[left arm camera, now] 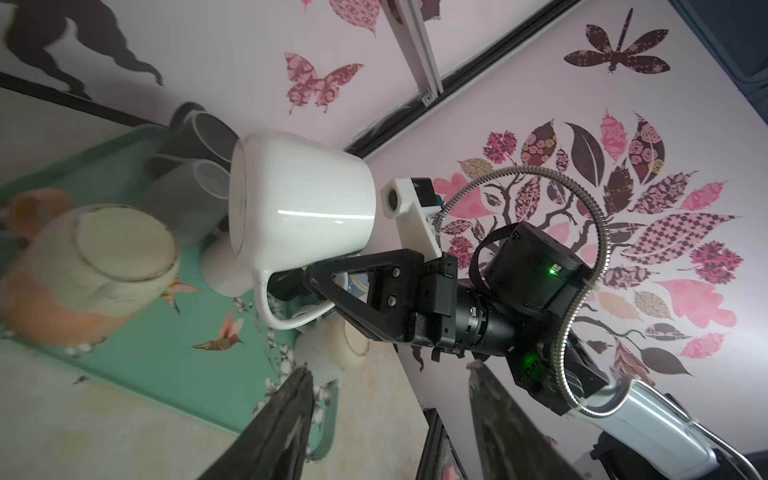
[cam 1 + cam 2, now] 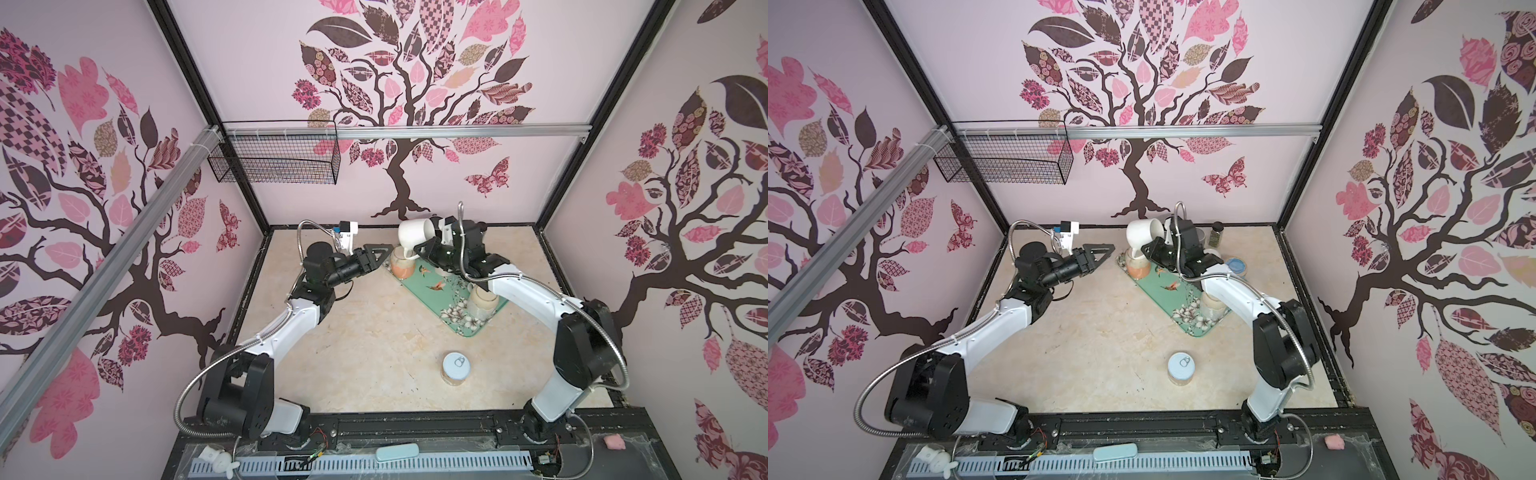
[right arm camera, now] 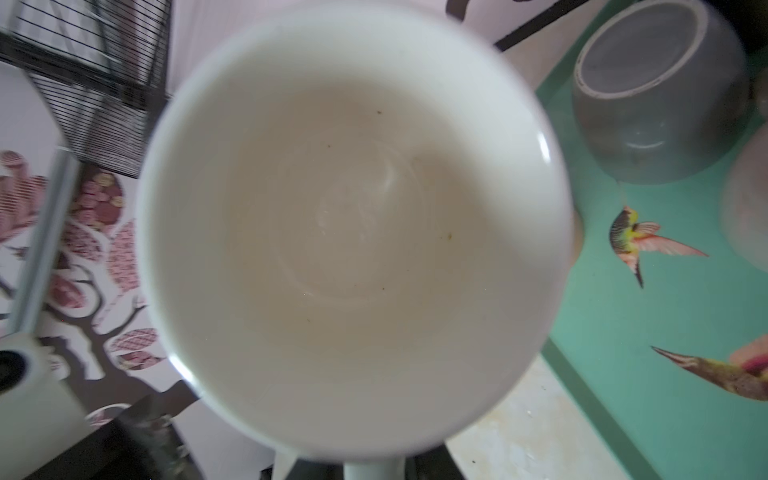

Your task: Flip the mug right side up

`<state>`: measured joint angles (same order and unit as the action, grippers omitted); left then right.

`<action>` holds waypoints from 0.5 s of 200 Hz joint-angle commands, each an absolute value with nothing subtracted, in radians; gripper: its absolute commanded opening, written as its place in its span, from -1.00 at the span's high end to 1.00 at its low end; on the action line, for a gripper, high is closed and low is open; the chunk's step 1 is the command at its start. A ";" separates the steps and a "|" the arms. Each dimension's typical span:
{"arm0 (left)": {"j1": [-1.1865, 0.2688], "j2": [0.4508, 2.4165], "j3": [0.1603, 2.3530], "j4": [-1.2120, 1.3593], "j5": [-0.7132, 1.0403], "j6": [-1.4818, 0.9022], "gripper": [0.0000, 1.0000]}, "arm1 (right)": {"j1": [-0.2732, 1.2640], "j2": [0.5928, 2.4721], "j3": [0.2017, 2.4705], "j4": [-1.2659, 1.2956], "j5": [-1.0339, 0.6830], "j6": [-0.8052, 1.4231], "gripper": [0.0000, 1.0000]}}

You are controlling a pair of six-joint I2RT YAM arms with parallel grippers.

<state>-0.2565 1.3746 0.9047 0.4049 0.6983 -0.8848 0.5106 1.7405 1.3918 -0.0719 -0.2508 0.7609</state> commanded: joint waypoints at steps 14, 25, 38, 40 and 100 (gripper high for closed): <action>-0.133 1.224 0.825 0.010 0.570 -0.635 -0.25 | 0.638 1.845 1.622 -0.257 -0.002 0.462 1.00; -0.086 1.197 0.808 -0.019 0.570 -0.624 -0.25 | 0.661 1.896 1.688 -0.282 0.019 0.408 1.00; -0.052 1.187 0.809 -0.083 0.574 -0.594 -0.27 | 0.688 1.963 1.769 -0.313 0.025 0.330 1.00; -0.049 1.187 0.810 -0.093 0.575 -0.588 -0.27 | 0.690 1.974 1.781 -0.316 0.025 0.317 1.00; -0.027 1.198 0.751 -0.128 0.538 -0.601 -0.28 | 0.722 2.305 2.163 -0.468 0.002 -0.066 1.00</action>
